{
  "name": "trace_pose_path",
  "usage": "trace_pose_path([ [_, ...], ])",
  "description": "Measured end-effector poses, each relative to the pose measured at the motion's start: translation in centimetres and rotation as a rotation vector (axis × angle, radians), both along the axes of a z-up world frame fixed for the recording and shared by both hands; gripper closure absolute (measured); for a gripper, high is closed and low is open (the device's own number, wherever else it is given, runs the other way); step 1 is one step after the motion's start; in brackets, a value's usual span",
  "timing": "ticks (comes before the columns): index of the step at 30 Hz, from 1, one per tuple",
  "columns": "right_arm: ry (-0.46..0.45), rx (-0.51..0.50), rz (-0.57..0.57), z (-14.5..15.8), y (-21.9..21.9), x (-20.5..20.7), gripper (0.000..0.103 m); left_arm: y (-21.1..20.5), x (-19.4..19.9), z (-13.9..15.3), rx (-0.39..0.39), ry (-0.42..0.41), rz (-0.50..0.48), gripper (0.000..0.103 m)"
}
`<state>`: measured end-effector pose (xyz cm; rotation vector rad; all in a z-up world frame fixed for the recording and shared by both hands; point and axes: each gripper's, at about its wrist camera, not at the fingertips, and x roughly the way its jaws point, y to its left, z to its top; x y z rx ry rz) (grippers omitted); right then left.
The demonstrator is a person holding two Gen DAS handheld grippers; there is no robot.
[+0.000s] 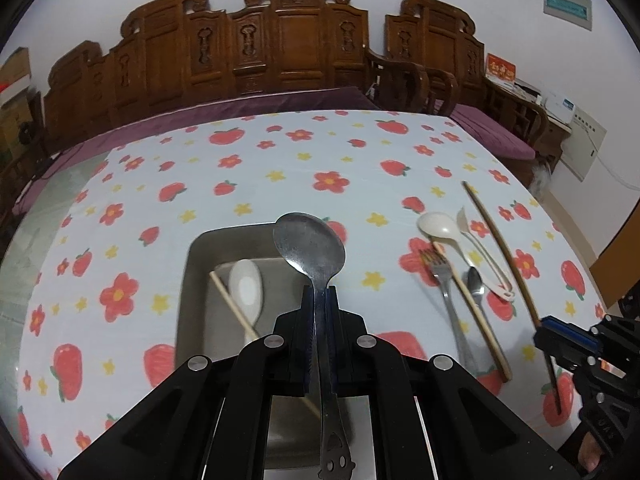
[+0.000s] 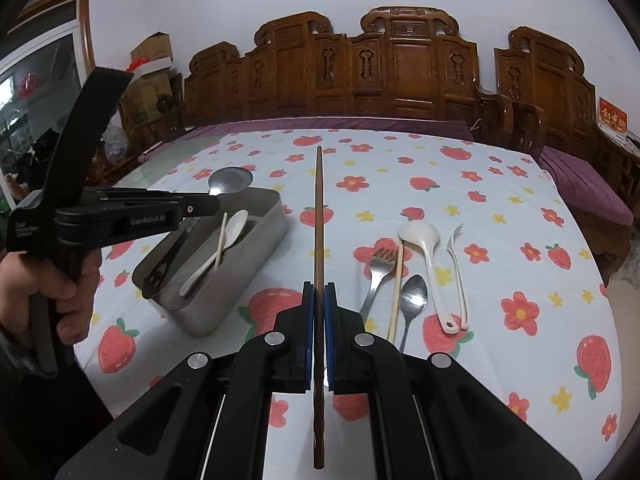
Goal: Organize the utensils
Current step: 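Place the metal spoon into the tray with the left tool while the right tool holds the chopstick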
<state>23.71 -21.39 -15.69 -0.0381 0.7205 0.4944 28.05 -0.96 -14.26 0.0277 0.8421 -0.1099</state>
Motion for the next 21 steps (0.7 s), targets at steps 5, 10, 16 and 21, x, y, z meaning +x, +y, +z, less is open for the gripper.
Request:
trace_pose_path([
  [5,0.004,-0.015,0.023,-0.2,1.1,-0.4,0.097,2.1,0.4,-0.8,-0.005,0.011,0.021,0.098],
  [10,0.01,-0.032,0.035,-0.7,2.0,-0.5,0.097,4.0,1.4,-2.6,-0.012,0.043,0.044,0.098],
  [16,0.023,-0.041,0.034,-1.3,2.5,-0.1,0.097,5.2,2.2,-4.5,-0.024,0.064,0.064,0.098],
  [21,0.033,-0.054,0.035,-1.9,2.9,0.2,0.097,5.5,2.5,-5.6,-0.022,0.08,0.065,0.098],
])
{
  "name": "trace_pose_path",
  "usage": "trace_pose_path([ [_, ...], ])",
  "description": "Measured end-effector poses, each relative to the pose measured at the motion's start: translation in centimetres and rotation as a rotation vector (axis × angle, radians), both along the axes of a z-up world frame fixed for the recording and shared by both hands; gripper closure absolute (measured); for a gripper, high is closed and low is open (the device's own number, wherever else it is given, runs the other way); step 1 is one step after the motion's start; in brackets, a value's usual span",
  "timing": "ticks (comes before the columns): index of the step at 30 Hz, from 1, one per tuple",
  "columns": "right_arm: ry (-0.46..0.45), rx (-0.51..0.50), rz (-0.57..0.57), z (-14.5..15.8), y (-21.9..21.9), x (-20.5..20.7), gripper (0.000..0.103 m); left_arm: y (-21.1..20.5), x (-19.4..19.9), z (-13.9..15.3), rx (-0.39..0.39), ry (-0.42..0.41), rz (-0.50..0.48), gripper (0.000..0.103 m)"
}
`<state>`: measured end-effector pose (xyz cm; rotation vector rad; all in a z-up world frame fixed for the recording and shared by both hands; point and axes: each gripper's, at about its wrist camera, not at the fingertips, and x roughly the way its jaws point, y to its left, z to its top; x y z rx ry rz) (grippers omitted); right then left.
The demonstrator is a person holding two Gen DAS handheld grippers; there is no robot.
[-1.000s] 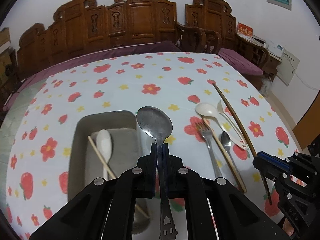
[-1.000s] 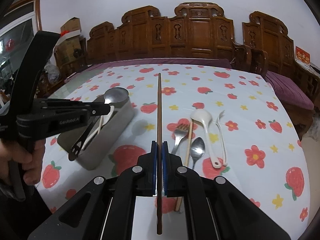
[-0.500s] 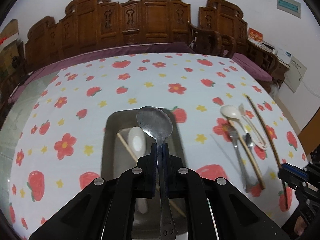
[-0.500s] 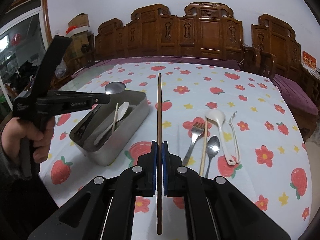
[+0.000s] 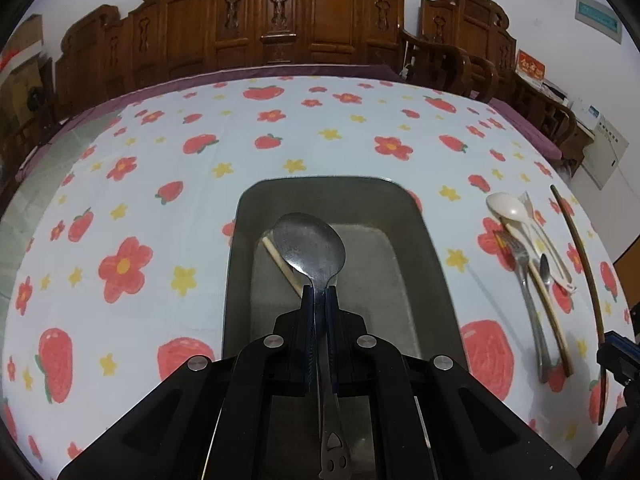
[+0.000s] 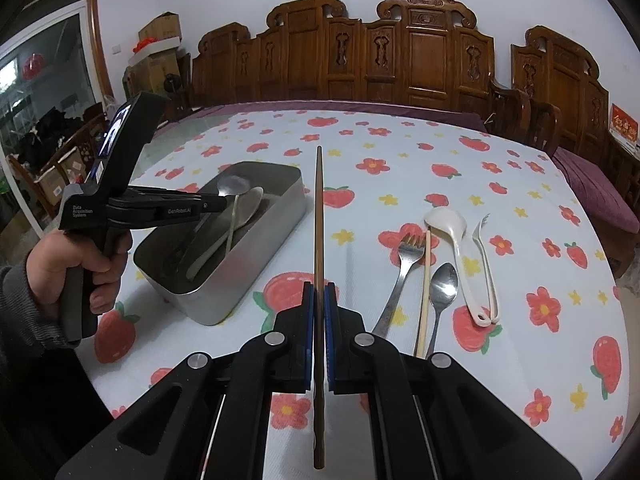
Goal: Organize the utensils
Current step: 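Place the metal spoon into the tray with the left tool while the right tool holds the chopstick, then lower the dark chopstick into the tray and open the right tool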
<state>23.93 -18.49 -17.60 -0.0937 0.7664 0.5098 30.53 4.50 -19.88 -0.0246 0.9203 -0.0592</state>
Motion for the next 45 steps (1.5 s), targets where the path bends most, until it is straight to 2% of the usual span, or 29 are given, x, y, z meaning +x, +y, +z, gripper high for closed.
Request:
trace_pose_path([
  [6,0.007,-0.011,-0.003,-0.4,0.2,0.1,0.097,-0.1,0.3,-0.7,0.003,0.034,-0.012,0.097],
  [17,-0.002,-0.014,-0.007,0.1,0.8,-0.1,0.097,1.7,-1.9,2.2,0.02,-0.034,0.002,0.091],
  [19,-0.005,-0.014,0.0,0.5,1.2,-0.2,0.097,2.2,-2.6,3.0,0.025,-0.056,0.008,0.085],
  [23,-0.023,-0.023,0.012,1.6,2.3,-0.5,0.097,2.6,-3.8,4.4,0.018,-0.09,0.009,0.08],
  [26,-0.023,-0.009,0.018,2.3,3.1,-0.6,0.097,2.8,-4.7,5.5,0.026,-0.122,0.008,0.07],
  [29,-0.014,0.012,0.025,2.8,4.0,-0.6,0.097,3.1,-5.7,6.3,0.026,-0.146,0.011,0.054],
  [31,-0.007,0.026,0.032,3.1,4.9,-0.5,0.097,3.5,-6.5,6.6,0.02,-0.16,0.014,0.039],
  [34,-0.003,0.028,0.047,3.4,6.3,-0.4,0.097,4.1,-7.3,6.9,0.029,-0.174,0.021,0.024],
  [36,0.001,0.028,0.056,3.5,7.1,-0.2,0.097,4.7,-7.7,7.0,0.031,-0.183,0.03,0.018],
  [45,0.052,0.056,0.066,3.2,10.3,2.1,0.097,6.9,-7.9,7.2,0.035,-0.189,0.056,0.014],
])
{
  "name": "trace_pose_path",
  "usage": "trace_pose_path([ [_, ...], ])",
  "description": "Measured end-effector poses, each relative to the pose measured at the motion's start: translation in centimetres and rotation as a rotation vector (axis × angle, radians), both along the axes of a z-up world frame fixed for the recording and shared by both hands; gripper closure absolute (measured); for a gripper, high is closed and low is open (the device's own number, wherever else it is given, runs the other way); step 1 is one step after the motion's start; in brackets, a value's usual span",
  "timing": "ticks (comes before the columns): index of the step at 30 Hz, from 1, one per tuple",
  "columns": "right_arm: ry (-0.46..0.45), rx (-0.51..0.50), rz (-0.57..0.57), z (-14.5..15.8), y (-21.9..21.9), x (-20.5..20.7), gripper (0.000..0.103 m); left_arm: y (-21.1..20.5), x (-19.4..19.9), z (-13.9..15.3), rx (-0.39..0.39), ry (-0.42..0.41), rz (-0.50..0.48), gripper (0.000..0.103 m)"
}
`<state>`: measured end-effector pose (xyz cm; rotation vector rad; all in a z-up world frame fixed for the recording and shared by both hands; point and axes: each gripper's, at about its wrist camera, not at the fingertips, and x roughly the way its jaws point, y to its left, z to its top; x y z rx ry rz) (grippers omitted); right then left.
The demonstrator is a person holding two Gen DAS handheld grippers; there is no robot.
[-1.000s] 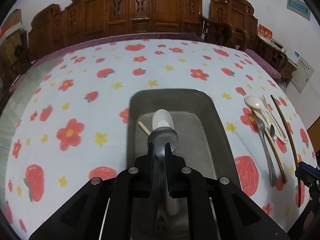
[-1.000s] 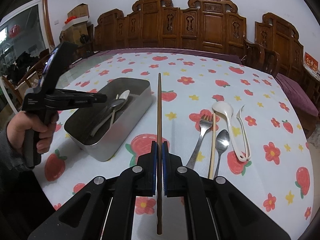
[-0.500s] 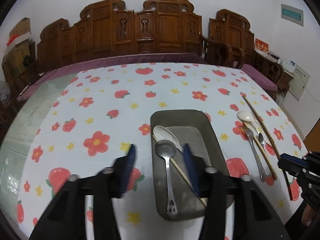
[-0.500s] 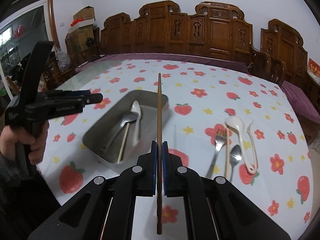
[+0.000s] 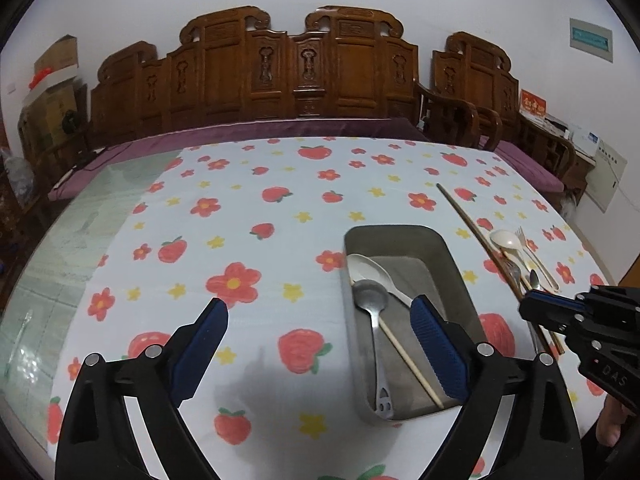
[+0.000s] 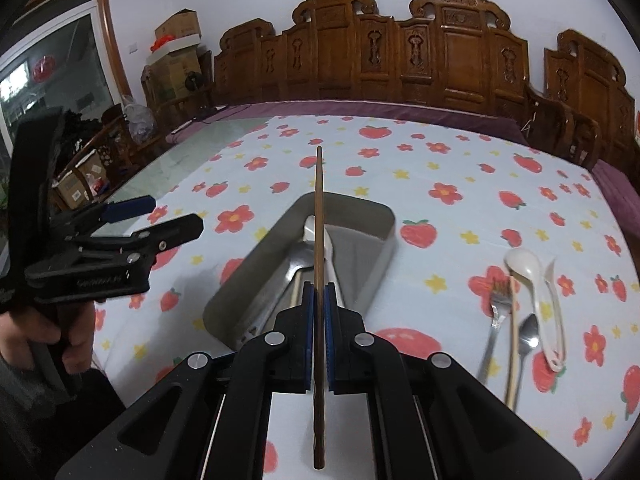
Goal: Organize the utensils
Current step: 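Lower the dark chopstick into the tray and open the right tool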
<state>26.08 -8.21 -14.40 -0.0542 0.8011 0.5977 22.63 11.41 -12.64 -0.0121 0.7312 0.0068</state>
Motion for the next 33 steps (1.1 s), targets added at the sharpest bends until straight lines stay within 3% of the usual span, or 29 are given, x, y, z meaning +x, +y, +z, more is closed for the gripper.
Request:
trace_pose_path([
  [9,0.068,0.057,-0.033,-1.0,2.5,2.8,0.097,1.5,0.2,0.2,-0.023,-0.006,0.014,0.014],
  [18,0.104,0.02,-0.066,-3.8,4.8,4.6,0.097,1.7,0.1,0.3,-0.026,-0.007,0.016,0.014],
  [26,0.15,0.007,-0.042,-6.2,5.1,4.8,0.096,1.7,0.0,0.4,-0.042,-0.014,0.008,0.014],
  [33,0.148,0.033,-0.019,-6.1,3.7,4.9,0.096,1.2,0.1,0.3,-0.033,-0.009,-0.002,0.014],
])
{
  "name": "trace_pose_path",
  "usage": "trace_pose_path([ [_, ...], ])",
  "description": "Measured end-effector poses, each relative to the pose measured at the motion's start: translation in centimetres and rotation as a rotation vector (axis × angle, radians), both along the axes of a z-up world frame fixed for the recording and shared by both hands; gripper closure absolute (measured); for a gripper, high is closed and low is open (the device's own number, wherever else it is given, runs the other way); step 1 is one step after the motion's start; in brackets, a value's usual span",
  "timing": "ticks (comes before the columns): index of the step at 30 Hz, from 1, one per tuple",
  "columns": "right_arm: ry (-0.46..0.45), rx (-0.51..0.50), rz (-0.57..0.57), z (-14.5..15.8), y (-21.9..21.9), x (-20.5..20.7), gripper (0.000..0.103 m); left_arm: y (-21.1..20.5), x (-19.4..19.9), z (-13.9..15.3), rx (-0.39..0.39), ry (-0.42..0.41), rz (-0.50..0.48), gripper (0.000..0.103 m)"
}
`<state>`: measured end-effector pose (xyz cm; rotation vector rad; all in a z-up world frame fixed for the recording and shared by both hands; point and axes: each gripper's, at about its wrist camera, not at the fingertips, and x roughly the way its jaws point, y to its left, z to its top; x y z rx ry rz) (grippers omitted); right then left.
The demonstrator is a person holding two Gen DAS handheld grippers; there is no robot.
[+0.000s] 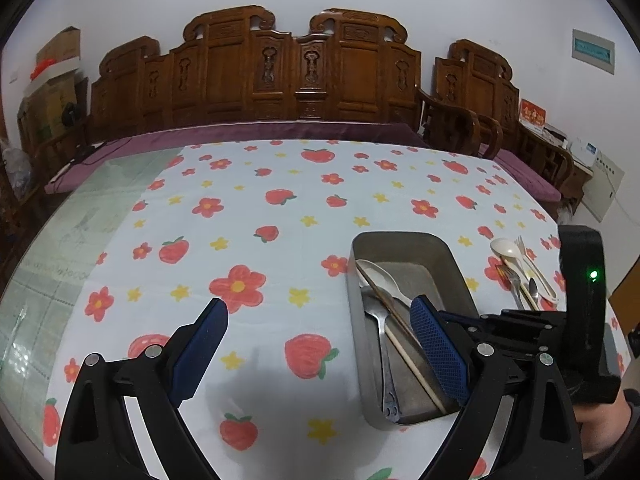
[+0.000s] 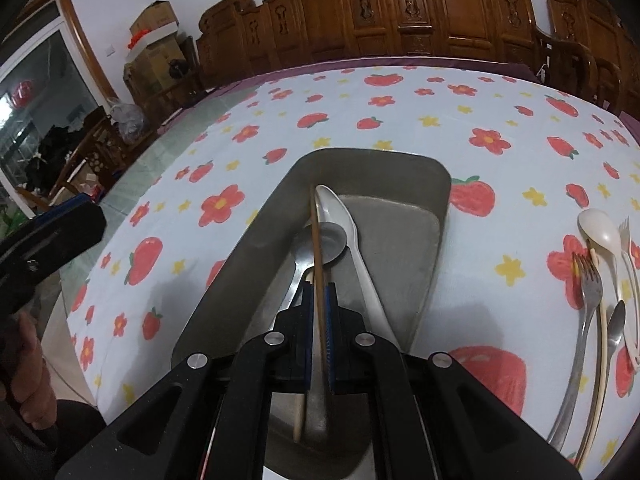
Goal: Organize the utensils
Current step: 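Lower the dark chopstick into the tray and open the right tool, then grasp another wooden chopstick from the utensil row with the right tool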
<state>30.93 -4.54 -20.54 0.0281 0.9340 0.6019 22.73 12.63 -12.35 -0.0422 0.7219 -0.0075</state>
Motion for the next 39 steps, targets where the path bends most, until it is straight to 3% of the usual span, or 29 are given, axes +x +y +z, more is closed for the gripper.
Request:
trace_pose_path([
  [10,-0.144,-0.088,0.011,2.9,-6.1,-3.0,0.096,-3.2,0.0,-0.3,0.006,-0.005,-0.053,0.014],
  [13,-0.166,-0.112,-0.01,3.2,-8.7,-3.9,0.082,-4.4,-0.1,-0.3,-0.003,-0.011,-0.073,0.014],
  [26,-0.151,-0.213,-0.155,1.8,-18.6,-5.5,0.082,-11.2,-0.5,-1.9,-0.057,0.023,-0.197,0.014],
  [39,-0.067,-0.236,-0.141,-2.3,-18.3,-2.7,0.082,-14.9,-1.2,-3.4,0.0,0.042,-0.277,0.014],
])
